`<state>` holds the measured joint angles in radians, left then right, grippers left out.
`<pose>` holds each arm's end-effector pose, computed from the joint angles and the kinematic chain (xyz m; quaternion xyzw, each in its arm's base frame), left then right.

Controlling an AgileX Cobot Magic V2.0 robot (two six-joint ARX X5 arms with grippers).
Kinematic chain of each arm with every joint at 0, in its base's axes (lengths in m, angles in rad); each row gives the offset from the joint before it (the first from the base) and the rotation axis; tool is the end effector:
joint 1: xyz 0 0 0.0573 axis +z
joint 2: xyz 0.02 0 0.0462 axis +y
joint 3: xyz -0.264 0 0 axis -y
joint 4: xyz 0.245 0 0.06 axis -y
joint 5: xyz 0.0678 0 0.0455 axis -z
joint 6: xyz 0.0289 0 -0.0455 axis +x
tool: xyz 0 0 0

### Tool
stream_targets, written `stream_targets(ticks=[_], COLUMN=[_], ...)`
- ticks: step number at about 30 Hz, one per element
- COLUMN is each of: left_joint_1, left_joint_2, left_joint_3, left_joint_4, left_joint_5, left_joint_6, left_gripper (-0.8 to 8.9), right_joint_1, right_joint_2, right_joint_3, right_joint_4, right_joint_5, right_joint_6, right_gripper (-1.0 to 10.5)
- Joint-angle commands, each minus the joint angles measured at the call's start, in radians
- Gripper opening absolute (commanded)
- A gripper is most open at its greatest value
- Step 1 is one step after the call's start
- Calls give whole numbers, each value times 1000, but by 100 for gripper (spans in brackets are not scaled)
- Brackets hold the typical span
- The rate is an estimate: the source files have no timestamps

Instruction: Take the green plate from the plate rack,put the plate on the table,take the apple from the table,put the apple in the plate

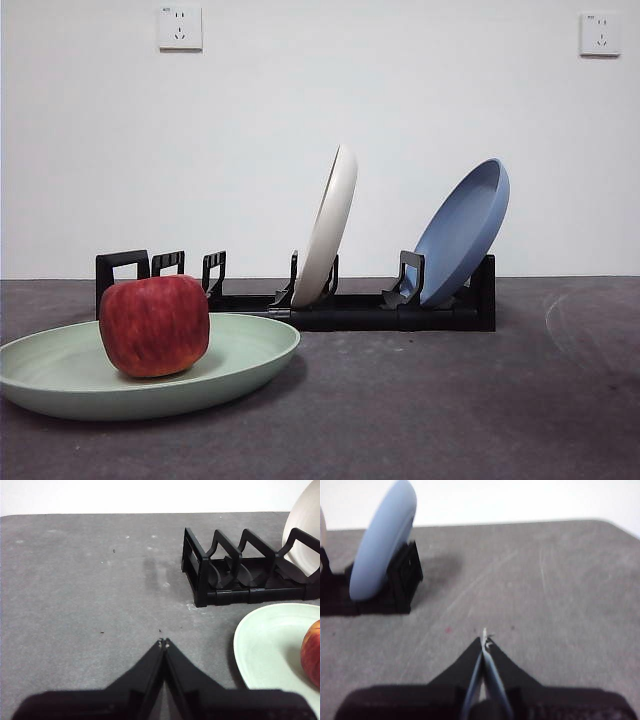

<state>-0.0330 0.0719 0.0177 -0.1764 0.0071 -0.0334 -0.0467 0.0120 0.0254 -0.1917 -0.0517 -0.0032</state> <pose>0.0987 -0.0035 0.1470 -0.0151 0.1154 -0.0180 0.9930 0.0953 -0.0030 0.1528 0.0028 0.0889 0.0026 0.9960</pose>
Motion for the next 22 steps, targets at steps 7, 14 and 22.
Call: stream_targets(ticks=[7, 14, 22], left_joint_1=[3, 3, 3], left_joint_2=[0, 0, 0], left_joint_3=[-7, -7, -7], left_joint_4=[9, 8, 8], left_joint_5=[0, 0, 0], left_joint_6=[11, 11, 11], left_gripper=[-4, -4, -4], right_joint_1=[2, 2, 1], right_joint_2=[-5, -5, -3], right_joint_3=[-11, -11, -11], right_joint_4=[5, 11, 11], right_joint_5=[8, 7, 8], right_joint_6=[24, 29, 29], right_gripper=[1, 1, 1])
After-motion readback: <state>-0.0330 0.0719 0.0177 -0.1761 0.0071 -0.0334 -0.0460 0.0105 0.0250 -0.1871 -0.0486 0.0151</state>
